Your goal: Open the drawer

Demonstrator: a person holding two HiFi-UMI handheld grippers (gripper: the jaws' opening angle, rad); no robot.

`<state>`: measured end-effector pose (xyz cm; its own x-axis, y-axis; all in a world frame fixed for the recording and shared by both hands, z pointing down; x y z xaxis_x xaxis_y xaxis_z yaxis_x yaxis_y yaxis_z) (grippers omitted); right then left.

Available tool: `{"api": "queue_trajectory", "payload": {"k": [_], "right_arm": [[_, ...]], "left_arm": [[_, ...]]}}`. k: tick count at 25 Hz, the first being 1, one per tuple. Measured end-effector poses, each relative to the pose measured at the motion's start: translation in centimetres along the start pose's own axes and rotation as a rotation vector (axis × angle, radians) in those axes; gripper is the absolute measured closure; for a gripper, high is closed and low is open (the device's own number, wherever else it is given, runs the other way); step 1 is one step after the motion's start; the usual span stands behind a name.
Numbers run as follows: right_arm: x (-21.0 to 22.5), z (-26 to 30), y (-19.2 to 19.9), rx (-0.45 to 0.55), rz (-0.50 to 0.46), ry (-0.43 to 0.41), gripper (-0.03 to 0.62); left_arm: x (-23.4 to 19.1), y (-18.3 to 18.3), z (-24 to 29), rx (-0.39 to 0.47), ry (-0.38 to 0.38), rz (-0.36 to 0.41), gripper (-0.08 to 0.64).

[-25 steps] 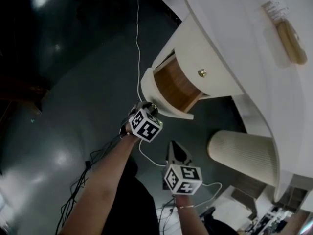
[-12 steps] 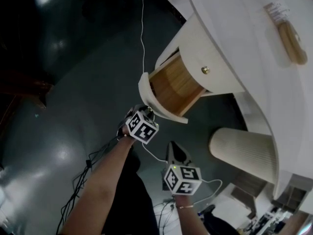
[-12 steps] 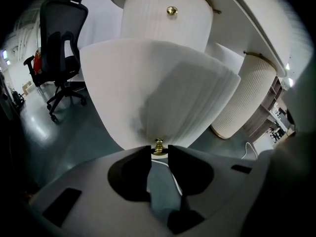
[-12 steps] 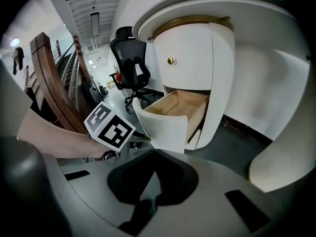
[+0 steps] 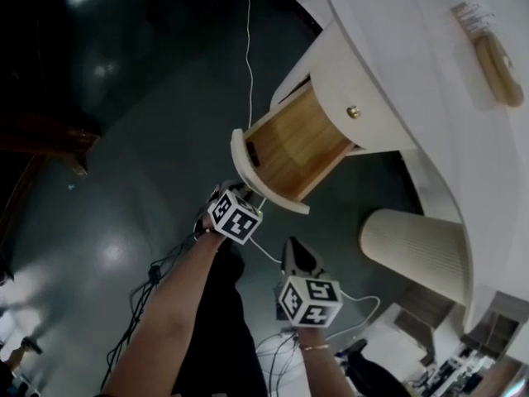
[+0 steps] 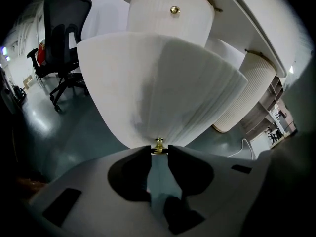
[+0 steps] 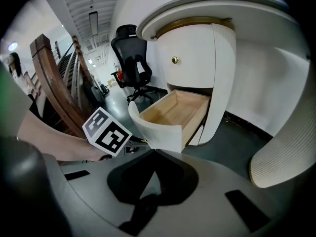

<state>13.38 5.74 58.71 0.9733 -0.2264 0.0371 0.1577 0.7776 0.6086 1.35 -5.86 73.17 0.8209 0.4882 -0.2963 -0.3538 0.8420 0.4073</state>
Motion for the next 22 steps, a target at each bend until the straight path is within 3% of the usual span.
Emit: {"api": "queue_trajectory", "payload": {"k": [11, 22], "right_arm": [[-1.1, -1.2, 0.0, -0.009, -0.003, -0.019, 0.589], [-1.3, -3.1, -0.6, 0.004, 0.028, -0.012, 0.589]], "left_arm": [[0.0, 1.1, -1.1, -0.011, -0.001, -0.075, 0.453], [0.6, 2.9, -5.6, -0.018, -0.020, -0.114, 0.489]]}}
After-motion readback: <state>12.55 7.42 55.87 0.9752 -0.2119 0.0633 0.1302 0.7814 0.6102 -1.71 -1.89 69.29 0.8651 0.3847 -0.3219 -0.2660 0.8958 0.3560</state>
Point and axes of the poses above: the fingertips, and each gripper's own axes: z forward along the fingers, x to its right, y out of its underside, the point moved 6 cm from there along -z, backward along the fingers, and after that the axes turned 13 degrees about -z, right-handed, at the moved point
